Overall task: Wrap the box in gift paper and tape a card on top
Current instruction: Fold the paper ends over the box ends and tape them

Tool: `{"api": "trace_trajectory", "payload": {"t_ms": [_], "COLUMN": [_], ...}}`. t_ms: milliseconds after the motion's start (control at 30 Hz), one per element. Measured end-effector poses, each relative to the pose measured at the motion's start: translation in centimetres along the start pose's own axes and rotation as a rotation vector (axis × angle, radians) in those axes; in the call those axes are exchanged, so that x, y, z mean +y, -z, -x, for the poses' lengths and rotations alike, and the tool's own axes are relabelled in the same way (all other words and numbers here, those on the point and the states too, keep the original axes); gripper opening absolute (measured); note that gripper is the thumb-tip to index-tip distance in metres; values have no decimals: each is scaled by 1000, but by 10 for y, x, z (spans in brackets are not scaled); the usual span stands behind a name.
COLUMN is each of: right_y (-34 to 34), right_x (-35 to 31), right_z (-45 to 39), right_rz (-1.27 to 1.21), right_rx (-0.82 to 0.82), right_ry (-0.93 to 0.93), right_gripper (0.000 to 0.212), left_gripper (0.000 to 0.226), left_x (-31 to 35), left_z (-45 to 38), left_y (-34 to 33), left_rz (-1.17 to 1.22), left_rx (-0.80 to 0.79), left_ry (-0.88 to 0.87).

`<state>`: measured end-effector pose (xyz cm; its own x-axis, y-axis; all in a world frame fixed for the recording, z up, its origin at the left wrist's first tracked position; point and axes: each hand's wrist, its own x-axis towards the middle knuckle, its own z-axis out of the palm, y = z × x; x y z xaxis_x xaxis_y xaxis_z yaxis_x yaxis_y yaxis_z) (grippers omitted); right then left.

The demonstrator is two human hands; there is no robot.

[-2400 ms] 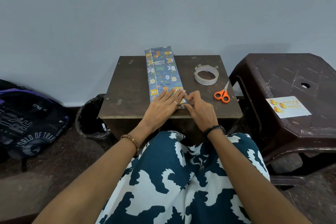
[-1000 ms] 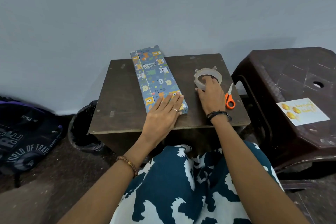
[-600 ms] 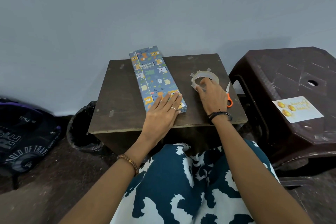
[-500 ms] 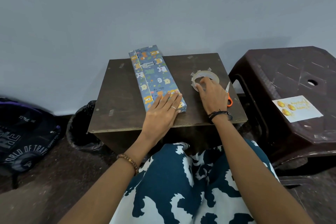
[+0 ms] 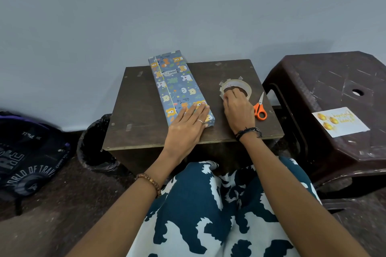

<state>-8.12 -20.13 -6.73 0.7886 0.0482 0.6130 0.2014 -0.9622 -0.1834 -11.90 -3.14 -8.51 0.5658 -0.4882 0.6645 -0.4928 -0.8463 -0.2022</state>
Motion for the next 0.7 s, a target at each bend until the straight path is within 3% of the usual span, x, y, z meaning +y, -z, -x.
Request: {"api": "trace_trajectory", "payload": {"t_ms": [267,367,533,700], "right_y": [8,22,44,43], "right_x": [-8,-5,-8,-21], "right_z": [6,13,33,55], "right_rz": [44,-154,-727,-795], "right_rx": [0,-107,-71,-197], "right_ry": [-45,-199,-395,-449], "right_gripper": [17,13,2,4], "left_gripper": [41,41,41,42], "left_x": [-1,-1,-1,-1], "left_z": [-1,-2,-3,-4], "left_y": [0,1,3,4], "left_rz": [4,6,-10,6], "left_rx": [-23,-36,-55,-74], "left_ry": [0,-5,-8,-2]}}
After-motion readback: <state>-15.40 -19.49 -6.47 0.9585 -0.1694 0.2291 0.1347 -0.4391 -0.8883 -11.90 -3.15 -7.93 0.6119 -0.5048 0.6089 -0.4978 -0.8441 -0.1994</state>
